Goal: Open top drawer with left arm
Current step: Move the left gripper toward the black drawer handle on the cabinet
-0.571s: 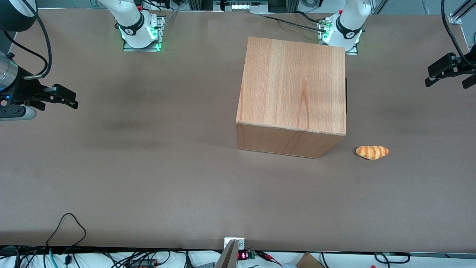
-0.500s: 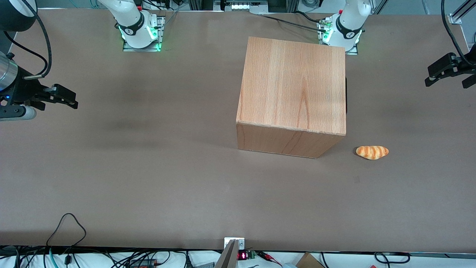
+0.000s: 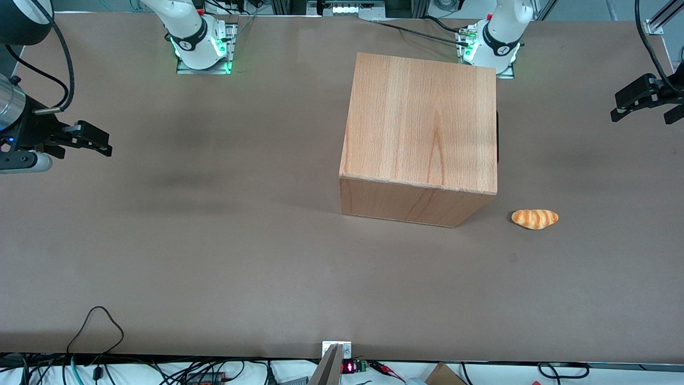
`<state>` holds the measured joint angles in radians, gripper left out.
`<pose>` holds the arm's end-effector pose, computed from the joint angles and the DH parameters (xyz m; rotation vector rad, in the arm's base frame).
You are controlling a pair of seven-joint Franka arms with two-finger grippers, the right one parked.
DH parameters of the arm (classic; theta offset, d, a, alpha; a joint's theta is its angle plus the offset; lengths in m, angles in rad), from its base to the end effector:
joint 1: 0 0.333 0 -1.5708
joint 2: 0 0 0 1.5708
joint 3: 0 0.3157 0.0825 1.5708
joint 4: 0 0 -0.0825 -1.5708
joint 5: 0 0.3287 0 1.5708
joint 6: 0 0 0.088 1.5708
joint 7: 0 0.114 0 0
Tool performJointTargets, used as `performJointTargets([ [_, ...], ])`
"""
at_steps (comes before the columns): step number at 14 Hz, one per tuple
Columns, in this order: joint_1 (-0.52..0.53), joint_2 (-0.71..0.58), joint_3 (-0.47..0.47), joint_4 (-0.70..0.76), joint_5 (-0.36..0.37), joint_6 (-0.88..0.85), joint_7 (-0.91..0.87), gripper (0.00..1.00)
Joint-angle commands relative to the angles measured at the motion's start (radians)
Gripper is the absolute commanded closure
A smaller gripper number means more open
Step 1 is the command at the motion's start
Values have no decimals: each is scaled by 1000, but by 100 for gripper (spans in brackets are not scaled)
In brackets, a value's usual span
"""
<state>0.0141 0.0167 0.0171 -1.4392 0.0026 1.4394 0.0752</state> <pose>0.4907 0.0155 0.6515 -3.1387 0.0686 0.0261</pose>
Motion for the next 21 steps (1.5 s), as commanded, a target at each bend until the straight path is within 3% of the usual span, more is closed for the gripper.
performJointTargets([
  [1,9,-6,-11,2,-28,-36,11,0],
  [6,11,-4,-11,-111,-141,-8,0,0],
  [21,0,-8,-65,-458,-224,251,11,0],
])
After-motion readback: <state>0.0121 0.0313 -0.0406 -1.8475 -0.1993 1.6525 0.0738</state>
